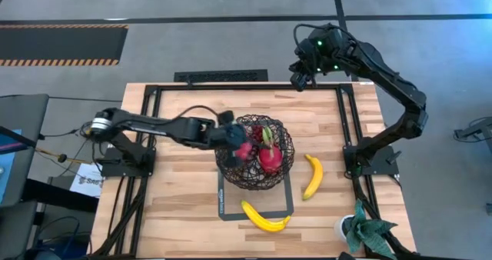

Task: Build produce basket
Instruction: Put the red dragon fruit into the black wire basket, then put the top yellow banana into the black wire basket, then put the yellow banana into the black wire basket

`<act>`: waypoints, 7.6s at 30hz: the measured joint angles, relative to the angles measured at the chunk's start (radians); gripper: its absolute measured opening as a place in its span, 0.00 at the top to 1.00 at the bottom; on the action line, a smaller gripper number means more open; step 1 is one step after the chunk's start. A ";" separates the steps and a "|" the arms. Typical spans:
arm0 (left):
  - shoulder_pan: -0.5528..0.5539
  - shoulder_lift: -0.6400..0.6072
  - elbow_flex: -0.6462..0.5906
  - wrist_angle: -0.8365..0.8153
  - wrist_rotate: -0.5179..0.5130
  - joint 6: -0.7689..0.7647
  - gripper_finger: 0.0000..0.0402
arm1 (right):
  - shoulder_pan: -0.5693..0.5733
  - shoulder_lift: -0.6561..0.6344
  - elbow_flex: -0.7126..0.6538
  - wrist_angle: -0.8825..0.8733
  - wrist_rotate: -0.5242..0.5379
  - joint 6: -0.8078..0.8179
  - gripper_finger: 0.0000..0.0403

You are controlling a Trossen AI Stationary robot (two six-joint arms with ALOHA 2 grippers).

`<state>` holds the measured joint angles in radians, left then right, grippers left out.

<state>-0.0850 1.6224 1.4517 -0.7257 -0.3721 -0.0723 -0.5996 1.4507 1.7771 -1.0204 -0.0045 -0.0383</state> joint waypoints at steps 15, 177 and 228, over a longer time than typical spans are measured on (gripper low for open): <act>0.009 0.225 0.001 0.091 0.253 0.000 1.00 | -0.022 -0.043 0.000 -0.053 0.003 -0.023 0.85; 0.476 -0.379 0.178 -0.724 -0.158 -0.107 0.70 | 0.608 0.176 -0.192 0.176 0.606 -0.010 0.98; 0.476 -0.379 0.178 -0.724 -0.146 -0.124 0.70 | 0.660 0.561 0.036 0.019 0.384 -0.007 0.47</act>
<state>0.3911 1.2438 1.6295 -1.4502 -0.5182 -0.1965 0.0601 2.0121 1.8129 -1.0014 0.3800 -0.0456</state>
